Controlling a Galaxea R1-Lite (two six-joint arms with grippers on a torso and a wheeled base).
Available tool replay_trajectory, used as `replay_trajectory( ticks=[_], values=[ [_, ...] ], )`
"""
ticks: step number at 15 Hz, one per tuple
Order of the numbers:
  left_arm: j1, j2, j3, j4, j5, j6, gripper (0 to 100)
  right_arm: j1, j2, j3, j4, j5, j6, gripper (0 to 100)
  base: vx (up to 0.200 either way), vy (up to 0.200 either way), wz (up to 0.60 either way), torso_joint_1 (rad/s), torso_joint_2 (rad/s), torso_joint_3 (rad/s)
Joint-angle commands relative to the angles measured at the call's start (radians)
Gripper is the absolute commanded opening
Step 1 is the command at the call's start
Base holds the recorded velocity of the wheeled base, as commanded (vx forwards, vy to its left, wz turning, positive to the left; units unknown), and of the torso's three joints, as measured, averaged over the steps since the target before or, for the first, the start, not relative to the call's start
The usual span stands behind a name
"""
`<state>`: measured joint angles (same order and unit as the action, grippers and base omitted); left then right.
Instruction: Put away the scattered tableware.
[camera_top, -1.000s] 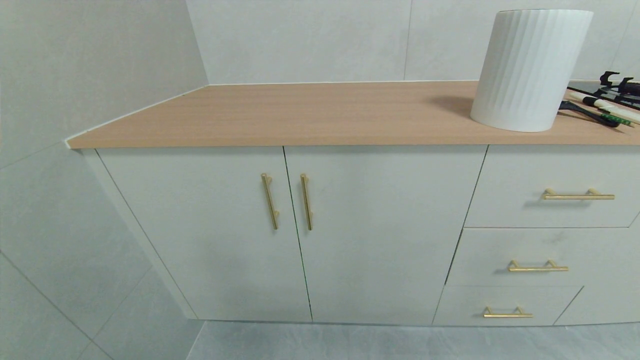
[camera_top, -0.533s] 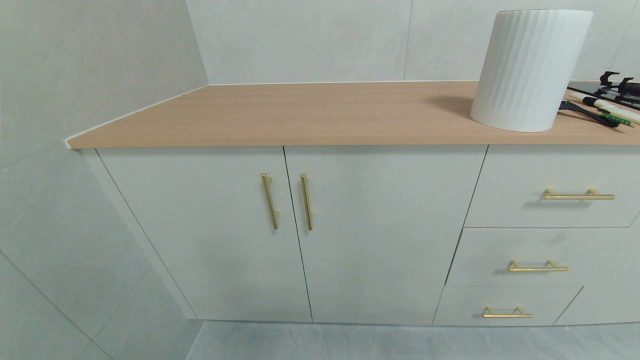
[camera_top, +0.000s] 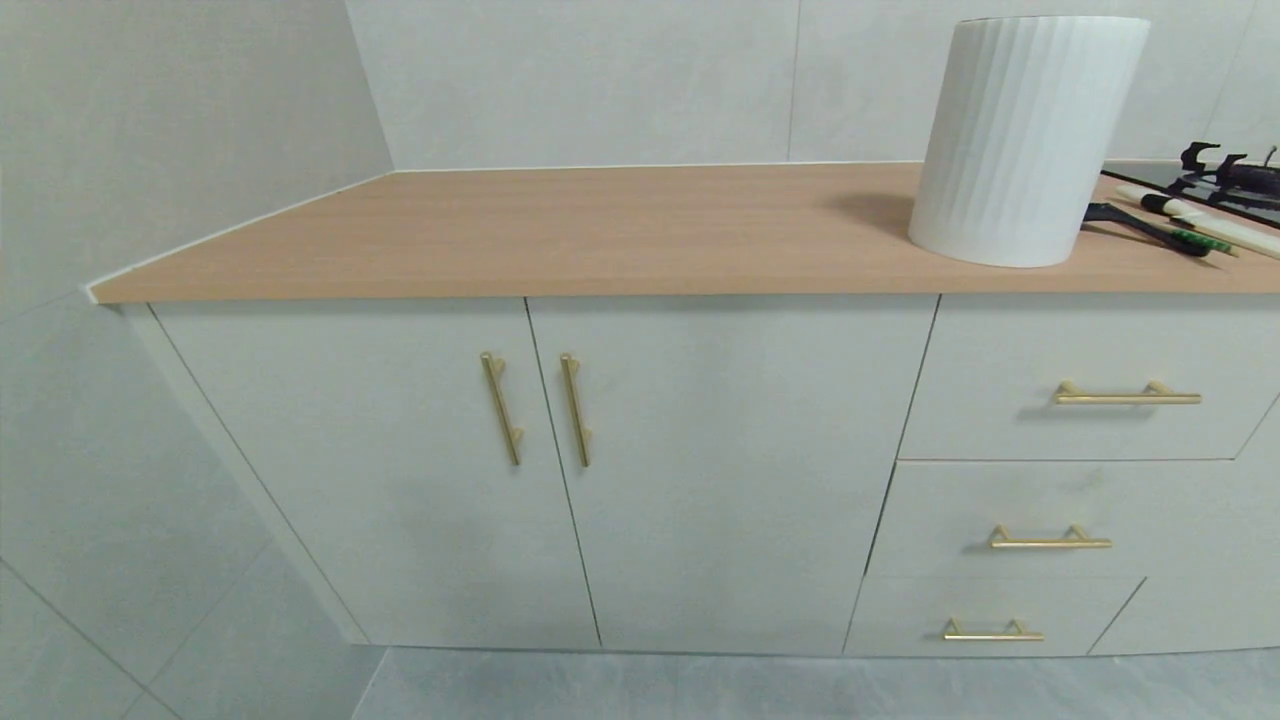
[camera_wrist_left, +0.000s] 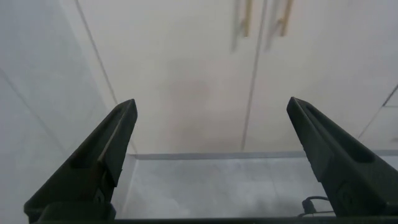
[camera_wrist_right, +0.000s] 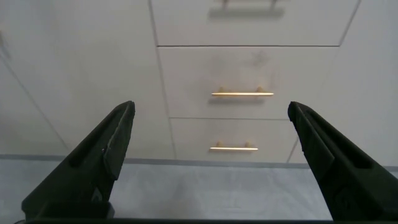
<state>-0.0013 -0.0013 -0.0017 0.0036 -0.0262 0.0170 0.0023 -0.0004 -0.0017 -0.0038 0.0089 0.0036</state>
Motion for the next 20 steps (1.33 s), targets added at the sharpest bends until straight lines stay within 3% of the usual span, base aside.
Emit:
replay_trajectory(
  ticks=[1,12,20],
  values=[
    [0.0,0.001,0.0,-0.001,0.0,0.0,100,-0.001,0.0,0.0,-0.001,0.002,-0.001,100,0.0,-0.2,0.0,0.002,0.0,0.002],
    [0.0,0.001,0.0,-0.001,0.0,0.0,100,-0.001,0.0,0.0,-0.001,-0.001,0.001,100,0.0,-0.2,0.0,0.003,0.0,-0.001],
    [0.0,0.001,0.0,-0.001,0.0,0.0,100,-0.001,0.0,0.0,-0.001,-0.004,-0.001,100,0.0,0.0,0.0,0.0,0.0,0.0]
  ],
)
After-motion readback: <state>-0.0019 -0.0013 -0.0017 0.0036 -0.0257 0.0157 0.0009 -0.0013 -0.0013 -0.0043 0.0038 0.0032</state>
